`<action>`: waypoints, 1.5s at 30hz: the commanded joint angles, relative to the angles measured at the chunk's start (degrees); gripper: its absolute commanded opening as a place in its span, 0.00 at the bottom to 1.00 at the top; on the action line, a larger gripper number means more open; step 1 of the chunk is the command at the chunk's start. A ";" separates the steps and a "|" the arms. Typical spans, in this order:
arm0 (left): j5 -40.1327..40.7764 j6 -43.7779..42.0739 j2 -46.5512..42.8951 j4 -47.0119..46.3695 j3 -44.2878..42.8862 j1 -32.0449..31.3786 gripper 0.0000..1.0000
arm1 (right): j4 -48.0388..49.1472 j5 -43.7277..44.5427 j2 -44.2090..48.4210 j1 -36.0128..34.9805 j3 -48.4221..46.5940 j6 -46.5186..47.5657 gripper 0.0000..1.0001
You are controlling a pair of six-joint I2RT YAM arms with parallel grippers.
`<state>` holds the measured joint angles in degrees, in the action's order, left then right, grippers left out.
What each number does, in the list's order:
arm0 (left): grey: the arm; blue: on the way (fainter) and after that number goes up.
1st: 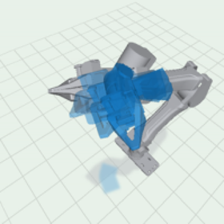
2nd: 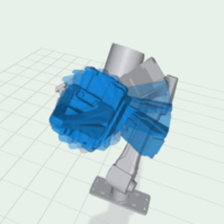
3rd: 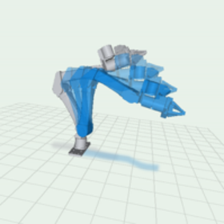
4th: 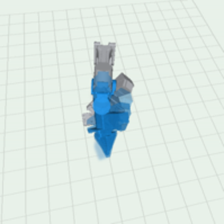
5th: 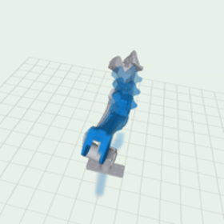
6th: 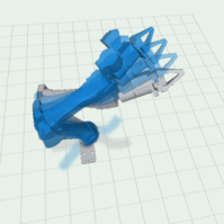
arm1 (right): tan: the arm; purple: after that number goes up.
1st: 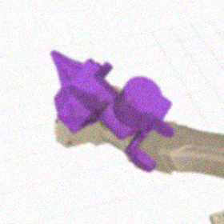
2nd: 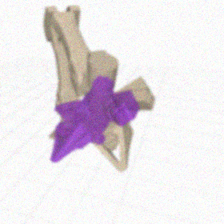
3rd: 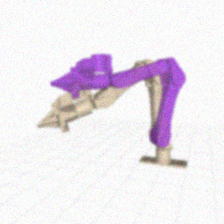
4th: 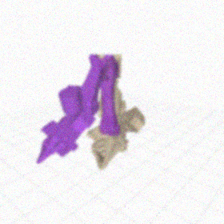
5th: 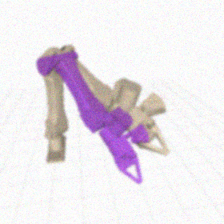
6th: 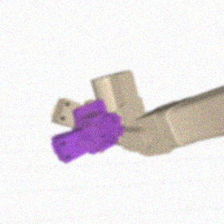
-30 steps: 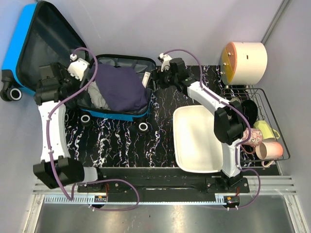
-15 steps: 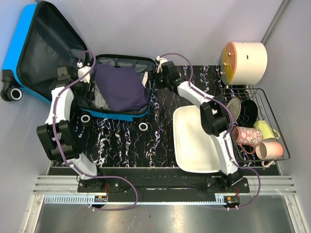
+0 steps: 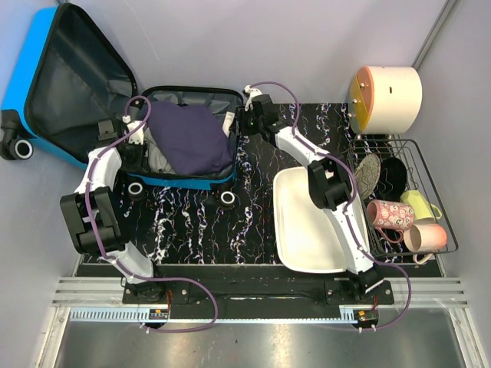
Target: Open, take out, and arrange the luggage
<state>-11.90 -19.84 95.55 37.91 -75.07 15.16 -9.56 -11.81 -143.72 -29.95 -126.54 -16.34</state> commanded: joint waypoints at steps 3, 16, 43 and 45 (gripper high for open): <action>3.73 1.99 -4.84 5.86 4.75 1.36 0.49 | 6.84 -8.74 -3.40 -3.79 -5.55 -0.45 0.52; -10.33 -3.71 -9.84 10.69 -7.54 4.00 0.91 | -0.35 -14.72 12.04 -0.90 -1.97 7.54 0.84; -23.25 6.30 -19.69 7.45 -9.84 -1.10 0.99 | -35.98 -17.27 49.60 4.91 60.01 67.93 0.91; -22.82 6.04 -20.84 6.13 -8.78 -1.10 0.99 | -33.00 -20.43 45.57 4.91 57.91 66.62 0.90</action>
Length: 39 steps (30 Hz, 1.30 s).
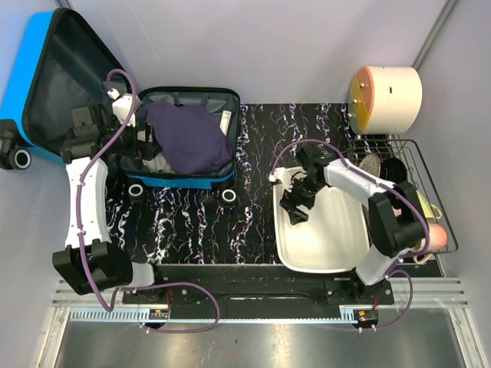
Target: Open, take out, and arrange the luggage
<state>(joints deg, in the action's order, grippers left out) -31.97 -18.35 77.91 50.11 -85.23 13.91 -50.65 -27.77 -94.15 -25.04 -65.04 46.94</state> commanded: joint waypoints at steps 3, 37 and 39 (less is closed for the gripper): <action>0.74 1.05 -2.24 -3.11 -0.80 0.15 0.99 | 11.53 -8.17 -8.76 -0.10 -7.02 1.85 0.89; 0.24 -15.73 5.51 -4.59 8.15 -8.37 0.85 | 31.49 -8.35 -11.14 -2.30 -26.72 -28.82 0.88; -0.47 -26.51 4.62 -3.61 7.63 -8.11 0.86 | 31.40 -8.79 -11.49 -2.30 -28.21 -28.75 0.88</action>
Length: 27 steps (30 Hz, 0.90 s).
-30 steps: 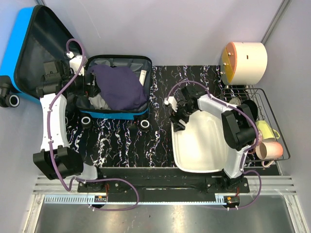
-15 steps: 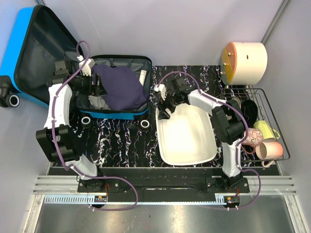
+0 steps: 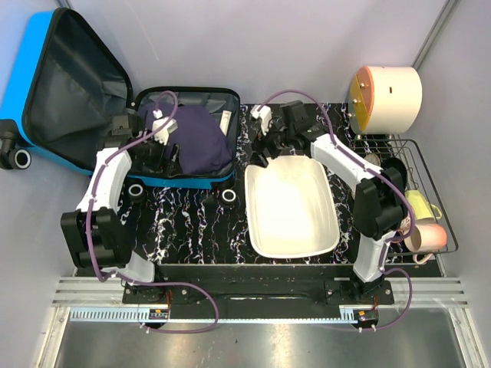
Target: Open, take out, and arrange the luggage
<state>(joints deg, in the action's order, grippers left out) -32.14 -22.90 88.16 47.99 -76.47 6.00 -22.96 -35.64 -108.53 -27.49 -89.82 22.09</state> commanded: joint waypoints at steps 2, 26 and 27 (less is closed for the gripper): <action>-0.20 -35.42 -4.15 -1.32 -3.41 0.67 0.85 | 3.63 -0.49 1.75 0.15 -4.91 -3.10 0.88; -3.01 -102.35 15.98 9.34 -7.82 -3.18 0.82 | -1.38 1.18 -5.46 0.24 -14.94 -3.19 0.92; -3.19 -101.48 16.51 7.93 -7.30 -3.54 0.82 | -1.21 1.45 -5.55 0.24 -15.03 -3.19 0.93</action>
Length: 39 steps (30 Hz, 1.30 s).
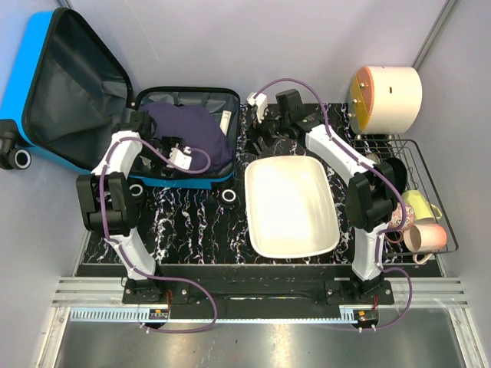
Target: Open, take out, and arrange the luggage
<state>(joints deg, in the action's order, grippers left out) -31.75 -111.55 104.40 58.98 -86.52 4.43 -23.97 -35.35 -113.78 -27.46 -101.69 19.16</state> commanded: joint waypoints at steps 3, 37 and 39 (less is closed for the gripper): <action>-4.64 -10.46 1.07 -9.05 3.90 -2.84 0.76 | 0.41 1.86 -0.48 0.22 -3.34 0.18 0.95; -21.51 39.29 3.35 -9.41 -20.97 -3.29 0.00 | 70.99 14.00 -9.35 -16.22 12.93 3.78 1.00; -21.69 40.09 3.27 -10.03 -21.23 -3.37 0.00 | 69.76 16.87 -10.58 -16.57 12.05 6.05 1.00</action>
<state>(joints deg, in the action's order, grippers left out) -47.94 -74.70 108.20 53.41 -104.07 1.17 43.22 -24.45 -122.15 -43.94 -85.73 20.78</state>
